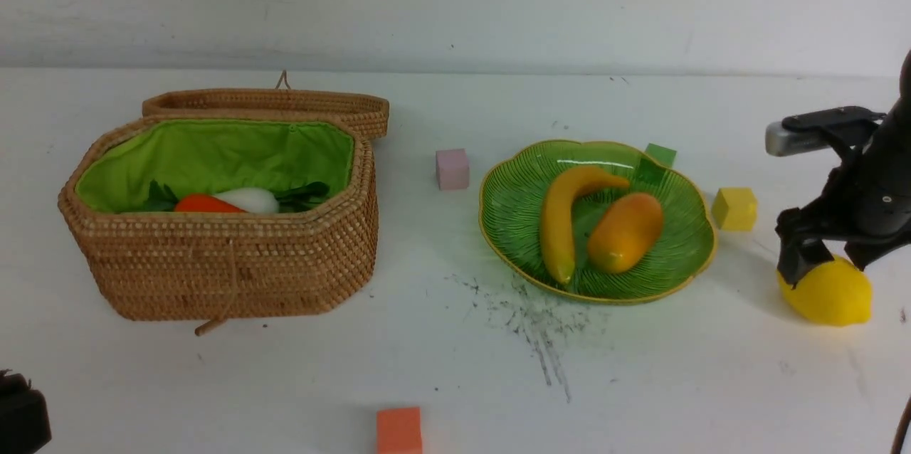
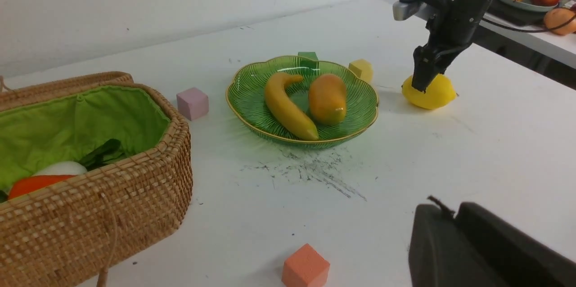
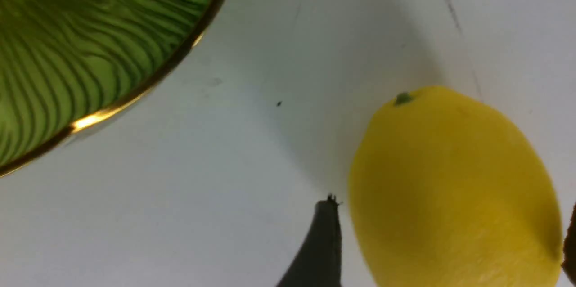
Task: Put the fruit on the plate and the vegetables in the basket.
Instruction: Use the right arm to grab a lemon and put it into the right plate
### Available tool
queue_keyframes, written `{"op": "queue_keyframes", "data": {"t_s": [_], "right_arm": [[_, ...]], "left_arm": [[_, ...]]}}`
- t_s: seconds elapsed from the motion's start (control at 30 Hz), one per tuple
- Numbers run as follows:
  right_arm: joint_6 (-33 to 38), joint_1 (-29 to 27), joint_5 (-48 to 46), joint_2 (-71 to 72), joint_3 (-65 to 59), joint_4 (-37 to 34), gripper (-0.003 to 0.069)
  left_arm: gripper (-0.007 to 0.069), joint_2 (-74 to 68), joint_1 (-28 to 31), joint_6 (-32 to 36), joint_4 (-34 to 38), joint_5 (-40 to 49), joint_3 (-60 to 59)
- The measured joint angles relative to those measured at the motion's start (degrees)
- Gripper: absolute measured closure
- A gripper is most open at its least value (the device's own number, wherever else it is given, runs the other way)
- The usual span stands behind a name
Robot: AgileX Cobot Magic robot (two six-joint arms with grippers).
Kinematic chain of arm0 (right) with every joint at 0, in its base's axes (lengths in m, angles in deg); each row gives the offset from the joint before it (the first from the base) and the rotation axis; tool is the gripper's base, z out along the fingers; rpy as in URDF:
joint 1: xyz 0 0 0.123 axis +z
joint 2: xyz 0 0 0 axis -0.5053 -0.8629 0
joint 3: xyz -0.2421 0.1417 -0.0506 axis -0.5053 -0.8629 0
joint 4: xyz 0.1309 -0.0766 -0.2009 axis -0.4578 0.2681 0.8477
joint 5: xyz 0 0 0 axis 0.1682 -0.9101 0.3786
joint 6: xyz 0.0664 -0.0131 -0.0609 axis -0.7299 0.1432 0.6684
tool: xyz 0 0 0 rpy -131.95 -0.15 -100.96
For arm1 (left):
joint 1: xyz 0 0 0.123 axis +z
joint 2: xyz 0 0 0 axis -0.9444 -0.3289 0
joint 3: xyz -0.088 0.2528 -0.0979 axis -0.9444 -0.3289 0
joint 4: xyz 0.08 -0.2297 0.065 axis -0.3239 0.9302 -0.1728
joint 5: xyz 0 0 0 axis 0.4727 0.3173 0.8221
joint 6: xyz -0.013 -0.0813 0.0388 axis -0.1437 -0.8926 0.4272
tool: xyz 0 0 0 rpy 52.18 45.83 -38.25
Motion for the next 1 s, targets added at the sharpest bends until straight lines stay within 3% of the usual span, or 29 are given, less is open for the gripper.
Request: {"op": "queue_keyframes", "data": {"t_s": [0.17,0.47,0.7,1.0], "right_arm": [[0.00,0.00,4.17,-1.52,0.00,2.54,0.0005],[-0.87,-0.11,5.39,-7.48,0.20,-0.01,0.0023],[-1.00,-0.16,4.29,-7.69,0.44,-1.03,0.0096],[-1.00,-0.16,-1.75,-7.42,0.59,-3.62,0.0097]], "left_arm": [[0.0575,0.00,0.00,0.06,0.05,0.80,0.00],[0.0575,0.00,0.00,0.11,0.05,0.97,0.00],[0.0575,0.00,0.00,0.25,0.05,1.02,0.00],[0.0575,0.00,0.00,2.19,0.05,1.02,0.00]]}}
